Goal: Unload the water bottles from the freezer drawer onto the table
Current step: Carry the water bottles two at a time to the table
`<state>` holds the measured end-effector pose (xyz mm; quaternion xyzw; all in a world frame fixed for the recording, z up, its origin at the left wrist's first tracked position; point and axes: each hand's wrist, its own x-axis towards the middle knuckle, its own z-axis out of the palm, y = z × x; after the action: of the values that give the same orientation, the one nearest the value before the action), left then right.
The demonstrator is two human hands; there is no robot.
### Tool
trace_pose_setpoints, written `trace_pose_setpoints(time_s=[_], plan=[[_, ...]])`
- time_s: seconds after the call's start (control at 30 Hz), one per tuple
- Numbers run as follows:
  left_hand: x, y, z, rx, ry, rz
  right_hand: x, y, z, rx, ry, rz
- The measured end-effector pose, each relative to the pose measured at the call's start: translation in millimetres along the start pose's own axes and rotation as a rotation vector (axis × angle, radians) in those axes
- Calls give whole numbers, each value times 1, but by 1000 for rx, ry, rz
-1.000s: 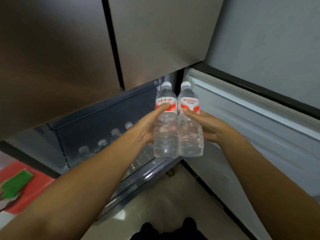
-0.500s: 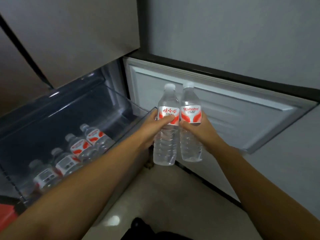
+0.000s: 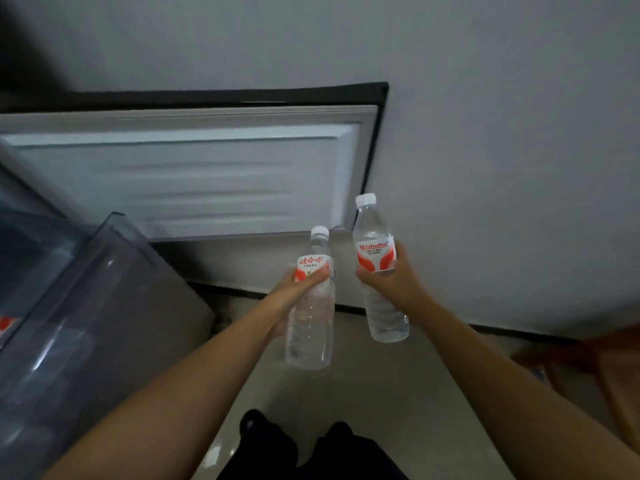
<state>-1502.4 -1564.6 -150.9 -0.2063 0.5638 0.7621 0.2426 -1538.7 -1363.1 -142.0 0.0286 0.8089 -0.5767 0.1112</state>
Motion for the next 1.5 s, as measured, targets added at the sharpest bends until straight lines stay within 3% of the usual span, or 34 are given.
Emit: trace_pose_setpoints(time_s=[0.1,0.23,0.43,0.67,0.77,1.2,1.5], plan=[[18,-5,33,160,3,7,-14,14,-32,3,76,34],[44,-6,87,416,-120,97,-46,40,-79,30,247,118],[81,-6,159,551,-257,171,-80,68,-119,33,465,238],[121,6,224,861,-501,340,-87,86,-146,198,707,318],[136,11,241,933,-589,336,-83,89,-151,237,787,342],[141,-40,358,1054,-926,254,-136,122,-197,416,1143,400],[104,-138,512,1048,-1080,181,-246,184,-310,484,1296,422]])
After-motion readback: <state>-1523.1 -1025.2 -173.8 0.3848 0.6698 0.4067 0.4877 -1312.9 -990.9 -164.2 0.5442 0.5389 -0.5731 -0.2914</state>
